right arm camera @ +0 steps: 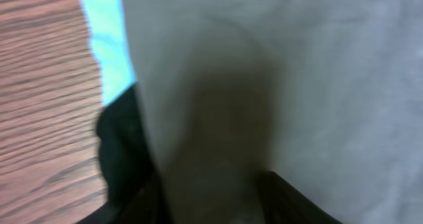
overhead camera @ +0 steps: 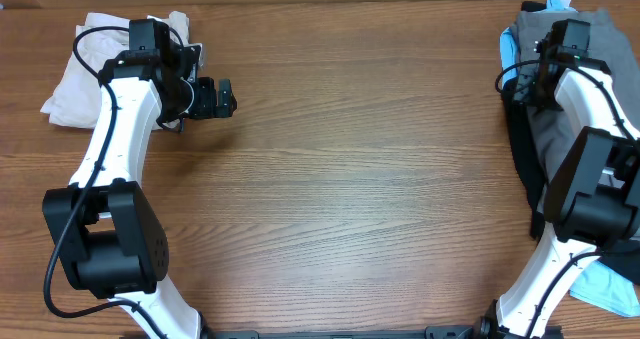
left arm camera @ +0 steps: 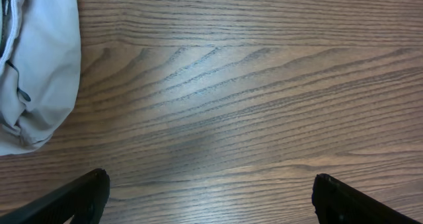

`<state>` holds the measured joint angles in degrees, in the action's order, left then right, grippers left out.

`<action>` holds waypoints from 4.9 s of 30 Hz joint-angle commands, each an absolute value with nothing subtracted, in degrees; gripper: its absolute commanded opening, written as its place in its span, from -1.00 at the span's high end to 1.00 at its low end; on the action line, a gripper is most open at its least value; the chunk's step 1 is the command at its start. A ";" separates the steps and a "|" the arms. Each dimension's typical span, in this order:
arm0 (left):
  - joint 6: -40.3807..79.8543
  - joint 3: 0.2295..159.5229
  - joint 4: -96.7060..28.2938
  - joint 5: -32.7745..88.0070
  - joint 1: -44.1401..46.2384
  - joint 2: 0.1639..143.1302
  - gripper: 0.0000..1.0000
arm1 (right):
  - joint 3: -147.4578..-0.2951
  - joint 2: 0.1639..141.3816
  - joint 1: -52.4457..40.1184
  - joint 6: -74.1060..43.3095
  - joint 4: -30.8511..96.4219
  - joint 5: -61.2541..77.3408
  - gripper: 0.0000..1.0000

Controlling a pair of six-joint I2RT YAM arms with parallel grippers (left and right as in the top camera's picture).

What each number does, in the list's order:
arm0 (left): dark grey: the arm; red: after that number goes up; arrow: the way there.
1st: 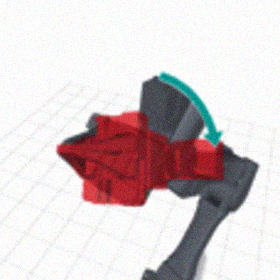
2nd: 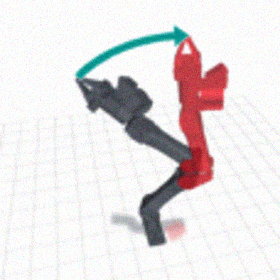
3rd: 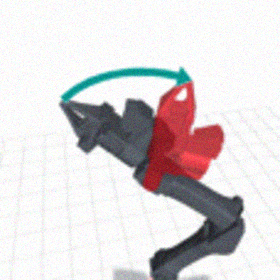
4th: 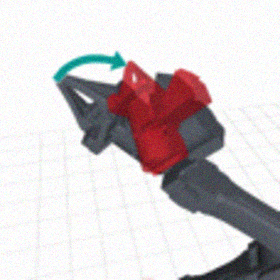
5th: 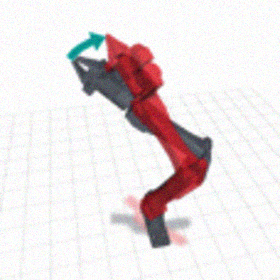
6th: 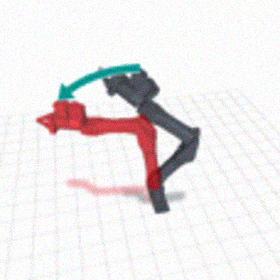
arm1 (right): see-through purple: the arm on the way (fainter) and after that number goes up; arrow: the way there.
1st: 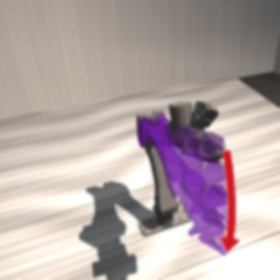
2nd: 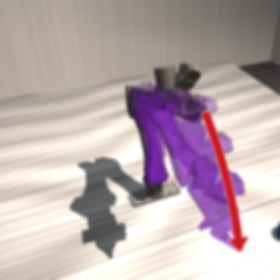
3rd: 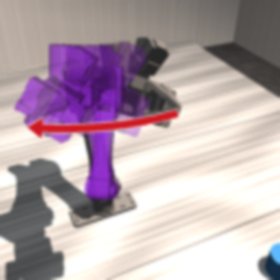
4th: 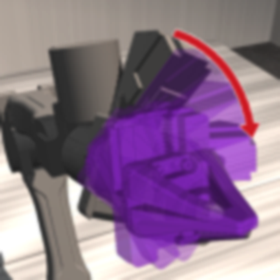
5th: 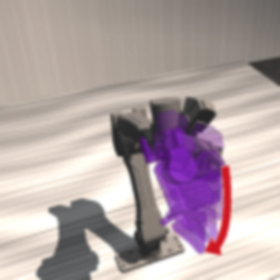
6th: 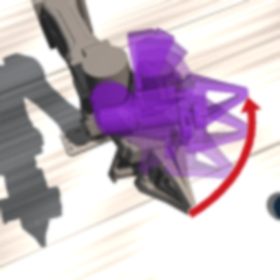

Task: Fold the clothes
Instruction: 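Reach the right gripper to the grey shorts on the right stack and grasp, then pull the grey shorts with the right gripper onto the table center, then grasp the grey shorts waistband edge with the left gripper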

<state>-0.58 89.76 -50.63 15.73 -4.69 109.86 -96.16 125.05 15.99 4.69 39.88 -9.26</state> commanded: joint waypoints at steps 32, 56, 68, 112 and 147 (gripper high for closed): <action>-0.01 111.24 -59.99 13.98 -4.60 109.80 -0.96 | -123.57 118.80 11.81 2.85 70.28 0.19 0.92; -7.77 125.32 -79.61 5.39 -14.57 109.82 -1.00 | -124.53 119.26 -34.28 1.26 76.27 10.57 0.82; -12.01 125.43 -88.31 10.41 -13.82 109.40 -0.87 | -126.17 119.35 -22.02 -6.09 78.13 13.04 -0.61; 14.98 75.99 -58.39 2.04 5.28 99.85 -0.88 | -114.41 106.50 -1.48 -2.79 81.71 19.11 -0.93; 6.61 74.46 -47.37 1.19 5.63 108.64 0.56 | -113.21 106.52 -1.48 -2.76 79.96 19.07 -0.82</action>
